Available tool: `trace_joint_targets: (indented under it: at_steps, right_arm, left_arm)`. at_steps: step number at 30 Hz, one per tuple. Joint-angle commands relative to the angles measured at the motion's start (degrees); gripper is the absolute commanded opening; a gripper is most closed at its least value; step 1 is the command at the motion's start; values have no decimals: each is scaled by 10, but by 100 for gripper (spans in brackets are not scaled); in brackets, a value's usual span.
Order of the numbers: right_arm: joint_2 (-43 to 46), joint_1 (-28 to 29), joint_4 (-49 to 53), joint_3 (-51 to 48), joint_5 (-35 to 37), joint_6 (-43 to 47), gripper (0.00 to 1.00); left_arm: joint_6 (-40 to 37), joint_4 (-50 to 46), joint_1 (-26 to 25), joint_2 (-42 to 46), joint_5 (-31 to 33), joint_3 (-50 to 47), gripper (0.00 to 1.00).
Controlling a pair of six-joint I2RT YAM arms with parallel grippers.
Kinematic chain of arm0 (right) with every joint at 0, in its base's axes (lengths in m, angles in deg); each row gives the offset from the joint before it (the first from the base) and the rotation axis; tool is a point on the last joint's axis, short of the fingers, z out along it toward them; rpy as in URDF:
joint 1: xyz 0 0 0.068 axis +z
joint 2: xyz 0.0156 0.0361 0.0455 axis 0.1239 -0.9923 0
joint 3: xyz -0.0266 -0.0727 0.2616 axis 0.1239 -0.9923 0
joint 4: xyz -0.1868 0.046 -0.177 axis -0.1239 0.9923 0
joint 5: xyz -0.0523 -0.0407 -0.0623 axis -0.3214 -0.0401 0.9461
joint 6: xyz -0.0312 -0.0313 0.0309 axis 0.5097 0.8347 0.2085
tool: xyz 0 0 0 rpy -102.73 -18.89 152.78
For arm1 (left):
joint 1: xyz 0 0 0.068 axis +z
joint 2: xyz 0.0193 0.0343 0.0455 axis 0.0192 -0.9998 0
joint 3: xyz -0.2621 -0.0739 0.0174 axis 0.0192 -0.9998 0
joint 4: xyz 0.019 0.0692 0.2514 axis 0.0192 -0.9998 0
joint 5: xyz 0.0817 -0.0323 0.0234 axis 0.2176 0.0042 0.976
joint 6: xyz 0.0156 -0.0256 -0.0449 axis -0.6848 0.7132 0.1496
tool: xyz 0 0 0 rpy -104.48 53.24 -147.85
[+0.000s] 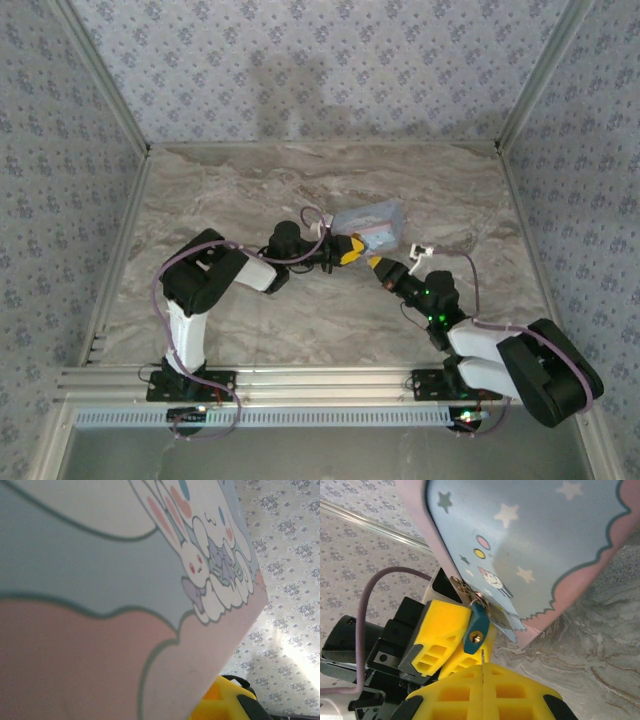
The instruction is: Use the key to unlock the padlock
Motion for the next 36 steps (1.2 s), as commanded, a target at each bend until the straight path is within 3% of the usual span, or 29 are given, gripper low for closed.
trace_joint_targets:
  at_steps: [1, 21, 36]
  right_arm:
    - [16, -3, -2, 9, 10, -1, 0]
    - [-22, 1, -34, 15, 13, -3, 0]
    - [13, -1, 6, 15, 16, 3, 0]
  left_arm:
    - [0, 35, 4, -5, -13, -1, 0]
    - [2, 38, -4, -9, -17, 3, 0]
    - [0, 36, -3, -12, -22, 2, 0]
